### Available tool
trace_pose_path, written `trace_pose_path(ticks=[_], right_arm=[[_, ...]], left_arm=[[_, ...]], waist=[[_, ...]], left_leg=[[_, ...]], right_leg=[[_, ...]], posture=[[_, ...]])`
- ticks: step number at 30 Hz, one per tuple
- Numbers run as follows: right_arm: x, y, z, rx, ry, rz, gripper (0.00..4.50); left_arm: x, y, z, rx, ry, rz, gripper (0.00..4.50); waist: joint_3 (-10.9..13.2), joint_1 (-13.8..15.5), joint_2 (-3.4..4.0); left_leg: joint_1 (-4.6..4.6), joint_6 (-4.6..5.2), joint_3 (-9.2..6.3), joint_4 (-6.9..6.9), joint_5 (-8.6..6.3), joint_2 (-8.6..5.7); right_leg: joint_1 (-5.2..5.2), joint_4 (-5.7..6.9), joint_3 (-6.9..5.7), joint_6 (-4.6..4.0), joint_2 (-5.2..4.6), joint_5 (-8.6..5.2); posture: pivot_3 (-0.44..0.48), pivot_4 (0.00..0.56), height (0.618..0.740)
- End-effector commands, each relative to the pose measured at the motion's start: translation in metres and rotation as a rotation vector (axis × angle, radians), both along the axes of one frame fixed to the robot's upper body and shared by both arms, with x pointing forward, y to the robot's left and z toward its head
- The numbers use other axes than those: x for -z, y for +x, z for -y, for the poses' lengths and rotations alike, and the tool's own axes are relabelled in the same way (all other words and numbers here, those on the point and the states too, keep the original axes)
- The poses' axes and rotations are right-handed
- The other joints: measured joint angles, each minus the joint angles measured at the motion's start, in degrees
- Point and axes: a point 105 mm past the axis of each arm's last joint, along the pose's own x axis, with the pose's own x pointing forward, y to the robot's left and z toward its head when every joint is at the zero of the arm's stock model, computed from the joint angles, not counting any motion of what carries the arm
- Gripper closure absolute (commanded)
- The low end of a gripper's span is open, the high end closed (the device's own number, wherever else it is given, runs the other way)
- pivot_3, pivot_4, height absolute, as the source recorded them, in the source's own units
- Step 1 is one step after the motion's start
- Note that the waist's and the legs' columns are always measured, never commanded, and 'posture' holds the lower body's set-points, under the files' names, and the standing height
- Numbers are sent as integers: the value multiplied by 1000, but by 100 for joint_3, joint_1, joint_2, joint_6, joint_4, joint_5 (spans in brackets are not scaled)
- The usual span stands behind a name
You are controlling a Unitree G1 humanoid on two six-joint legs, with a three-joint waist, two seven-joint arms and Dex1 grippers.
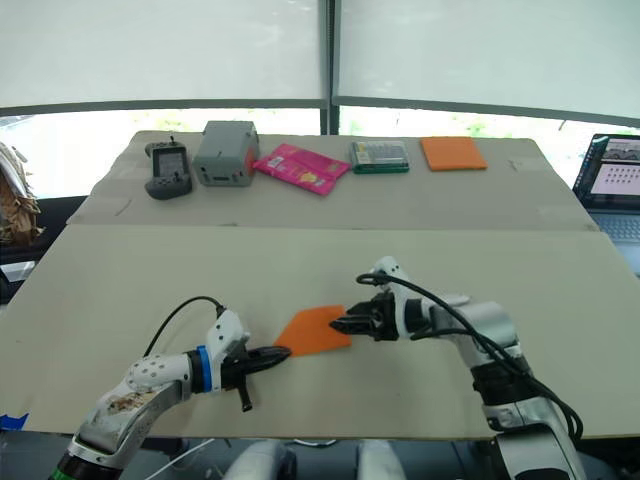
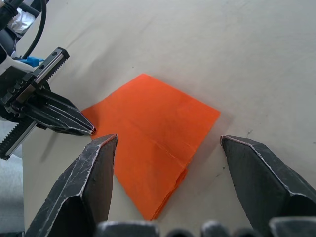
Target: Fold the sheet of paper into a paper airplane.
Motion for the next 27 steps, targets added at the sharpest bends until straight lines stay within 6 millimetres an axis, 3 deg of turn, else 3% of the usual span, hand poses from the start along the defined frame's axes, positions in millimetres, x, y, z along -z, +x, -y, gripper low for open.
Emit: trace_pose_path(ticks=[1, 4, 5, 9, 15, 23, 27], right_arm=[[-8, 3, -8, -13, 45, 18, 795], [-8, 6, -15, -50, 30, 89, 795], [-8, 5, -18, -70, 33, 111, 1034], [-9, 5, -19, -118, 11, 209, 2340], [-9, -1, -4, -223, -61, 425, 4465], [-4, -26, -4, -355, -68, 599, 4491], [-2, -33, -10, -422, -109, 778, 4491]], left_arm=[[17, -1, -5, -37, 43, -53, 4500], [17, 0, -4, -34, 42, -51, 4500], [17, 0, -3, -33, 41, -51, 4500], [18, -1, -5, -32, 45, -53, 4500], [25, -5, -9, -32, 63, -67, 4500], [25, -1, -10, -29, 58, -65, 4500], [25, -1, -10, -19, 57, -65, 4500]], waist=[[0, -13, 0], [0, -18, 0], [0, -16, 1], [1, -15, 2], [2, -30, 3], [2, -29, 6], [2, -31, 7]], left_leg=[[0, 0, 0, 0, 0, 0], [0, 0, 0, -1, 0, 0], [-1, 0, 0, -1, 0, 0], [-3, 0, 0, 0, 0, -4], [-4, 0, 0, -6, 0, -2], [-4, 0, 0, -12, 0, -1], [-2, 0, 0, -12, 0, -1]], right_leg=[[0, 0, 0, 0, 0, 0], [-1, 1, 0, 1, 1, 0], [-2, 0, 0, 1, 1, -1], [-2, -3, -1, 4, -2, -2], [2, -22, -4, 6, -2, -2], [5, -33, -5, 8, -3, 0], [6, -33, -5, 8, -3, 1]], posture=[[0, 150, 740], [0, 150, 740], [0, 150, 740], [0, 150, 740], [0, 150, 740], [0, 150, 740], [0, 150, 740]])
